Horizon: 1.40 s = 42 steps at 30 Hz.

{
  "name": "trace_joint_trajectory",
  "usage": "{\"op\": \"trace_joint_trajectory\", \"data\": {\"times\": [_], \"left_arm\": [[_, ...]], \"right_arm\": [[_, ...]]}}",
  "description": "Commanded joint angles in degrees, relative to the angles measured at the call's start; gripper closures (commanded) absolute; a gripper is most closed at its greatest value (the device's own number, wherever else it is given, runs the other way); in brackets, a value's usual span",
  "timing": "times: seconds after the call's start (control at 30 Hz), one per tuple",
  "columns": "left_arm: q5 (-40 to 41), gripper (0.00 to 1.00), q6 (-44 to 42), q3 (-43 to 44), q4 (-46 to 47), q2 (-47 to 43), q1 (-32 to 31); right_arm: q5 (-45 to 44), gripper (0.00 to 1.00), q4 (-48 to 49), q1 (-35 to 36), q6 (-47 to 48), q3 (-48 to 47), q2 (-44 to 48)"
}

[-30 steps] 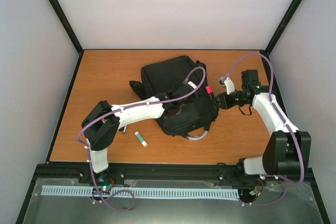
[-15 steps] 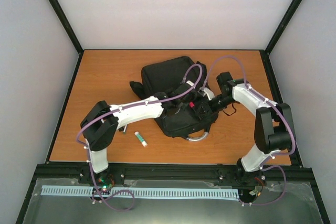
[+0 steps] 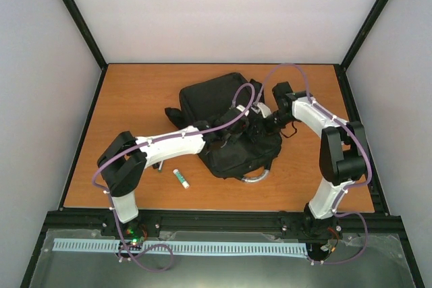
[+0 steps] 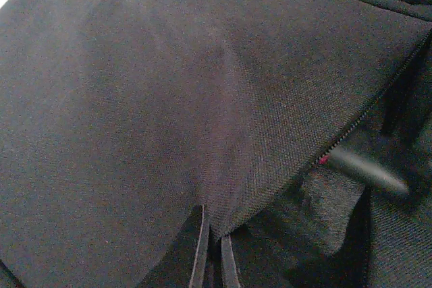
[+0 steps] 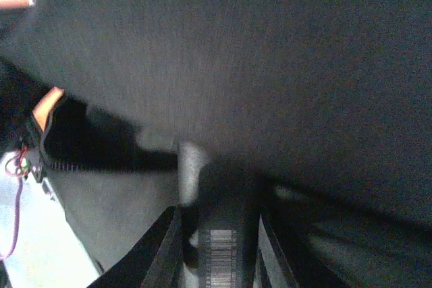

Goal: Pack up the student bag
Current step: Place the stationery in the student bag.

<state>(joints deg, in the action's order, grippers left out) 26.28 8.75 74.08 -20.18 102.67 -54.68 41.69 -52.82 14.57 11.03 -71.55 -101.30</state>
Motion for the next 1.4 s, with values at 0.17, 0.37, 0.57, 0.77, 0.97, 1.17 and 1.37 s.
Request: {"op": "trace_joint_trajectory", "data": {"times": [0.17, 0.37, 0.57, 0.77, 0.97, 1.17, 1.37], "left_arm": [[-2.49, 0.97, -1.04, -0.46, 2.81, -3.46, -0.65], [-4.24, 0.97, -3.95, -2.86, 2.77, -5.08, -0.7], [-6.68, 0.97, -5.32, -6.38, 4.83, -7.68, -0.69], [-7.79, 0.97, -6.64, -10.26, 6.42, -10.58, -0.7], [-10.2, 0.97, -6.74, -11.61, 7.3, -11.1, -0.7], [-11.01, 0.97, -6.5, -12.13, 7.73, -11.56, -0.69], [-11.71, 0.97, -5.71, -12.42, 8.68, -11.61, -0.68]], "right_arm": [[-2.77, 0.7, 3.87, -0.14, -3.24, -3.46, -1.49], [-1.58, 0.47, 1.65, -2.54, 1.42, 0.52, 7.31], [-1.76, 0.48, -0.24, -3.68, 11.81, 4.01, 17.99], [-5.41, 0.48, 3.91, -3.76, 27.24, 10.12, 27.7], [-7.87, 0.31, 12.1, -3.61, 43.66, 19.38, 36.58], [-9.35, 0.2, 15.97, -2.44, 53.14, 23.23, 36.94], [-8.92, 0.2, 20.13, -1.21, 54.61, 23.99, 32.95]]}}
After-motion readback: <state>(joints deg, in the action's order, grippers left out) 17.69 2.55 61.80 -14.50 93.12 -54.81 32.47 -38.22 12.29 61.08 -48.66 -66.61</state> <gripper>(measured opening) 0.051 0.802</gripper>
